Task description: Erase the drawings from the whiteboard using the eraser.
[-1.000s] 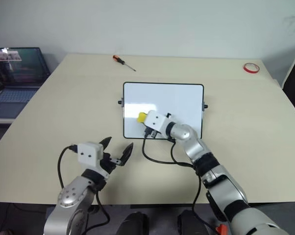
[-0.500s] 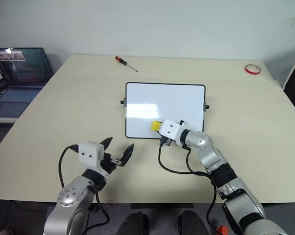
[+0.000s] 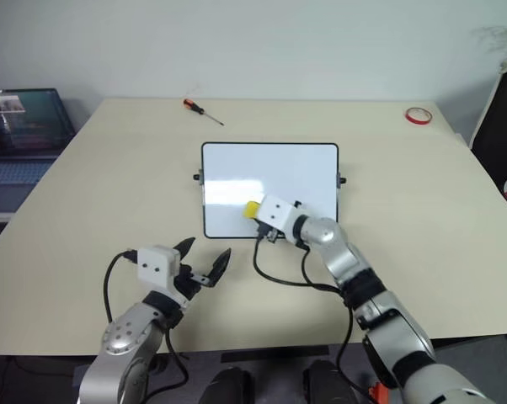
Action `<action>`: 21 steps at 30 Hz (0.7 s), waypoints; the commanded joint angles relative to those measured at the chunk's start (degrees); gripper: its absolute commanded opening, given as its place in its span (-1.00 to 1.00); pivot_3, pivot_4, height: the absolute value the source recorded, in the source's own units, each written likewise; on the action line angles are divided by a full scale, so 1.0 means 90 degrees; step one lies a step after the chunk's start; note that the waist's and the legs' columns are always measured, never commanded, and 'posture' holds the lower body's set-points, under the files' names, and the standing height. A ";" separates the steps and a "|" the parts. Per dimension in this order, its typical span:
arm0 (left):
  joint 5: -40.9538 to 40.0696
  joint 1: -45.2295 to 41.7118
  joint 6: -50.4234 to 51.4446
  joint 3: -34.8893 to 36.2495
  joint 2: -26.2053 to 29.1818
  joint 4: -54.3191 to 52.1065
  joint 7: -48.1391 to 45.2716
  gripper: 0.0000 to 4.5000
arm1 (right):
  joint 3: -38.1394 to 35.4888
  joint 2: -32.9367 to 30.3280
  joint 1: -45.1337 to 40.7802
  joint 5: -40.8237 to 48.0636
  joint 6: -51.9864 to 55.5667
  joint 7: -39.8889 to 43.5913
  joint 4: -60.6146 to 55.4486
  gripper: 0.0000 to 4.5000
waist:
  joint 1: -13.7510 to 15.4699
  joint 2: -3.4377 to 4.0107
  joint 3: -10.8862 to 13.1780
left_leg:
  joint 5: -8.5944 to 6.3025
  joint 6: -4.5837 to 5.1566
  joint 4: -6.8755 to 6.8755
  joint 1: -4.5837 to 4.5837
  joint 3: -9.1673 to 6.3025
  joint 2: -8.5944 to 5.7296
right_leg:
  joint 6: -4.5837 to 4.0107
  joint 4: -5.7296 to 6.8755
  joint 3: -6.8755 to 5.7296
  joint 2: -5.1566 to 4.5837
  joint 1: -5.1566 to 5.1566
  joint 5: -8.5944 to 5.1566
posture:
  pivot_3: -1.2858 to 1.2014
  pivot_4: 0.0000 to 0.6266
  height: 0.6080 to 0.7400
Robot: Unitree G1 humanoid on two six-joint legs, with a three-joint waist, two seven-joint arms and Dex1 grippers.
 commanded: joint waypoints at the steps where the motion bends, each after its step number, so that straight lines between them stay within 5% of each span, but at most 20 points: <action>1: 0.0002 -0.0069 -0.0045 0.0003 0.0018 -0.0256 0.0044 1.00 | -0.0049 0.0257 -0.0558 -0.0150 -0.0209 -0.0344 0.0794 -0.44 | -0.0008 0.0000 0.0000 | 0.0000 0.0000 -0.0001 -0.0002 0.0001 0.0000 | 0.0000 0.0001 0.0001 0.0000 -0.0004 0.0000 | 0.03 -0.52 1.00; 9: -0.0002 -0.0039 0.0089 -0.0057 0.0003 -0.0451 0.0134 1.00 | 0.0004 0.0655 -0.0887 -0.0226 -0.0654 -0.0360 0.1424 -0.44 | -0.0008 0.0001 0.0001 | -0.0002 -0.0001 -0.0013 -0.0018 -0.0001 0.0011 | 0.0000 -0.0001 0.0007 -0.0007 -0.0023 0.0000 | 0.03 -0.52 1.00; 21: -0.0045 -0.0309 0.0408 -0.0169 0.0027 -0.0553 0.0116 1.00 | 0.0031 -0.0487 0.0430 -0.0361 -0.0308 0.0266 0.0180 -0.44 | 0.0108 0.0002 0.0001 | -0.0002 -0.0001 -0.0009 -0.0021 -0.0007 0.0007 | 0.0005 -0.0006 -0.0004 -0.0019 -0.0011 -0.0002 | 0.03 -0.52 1.00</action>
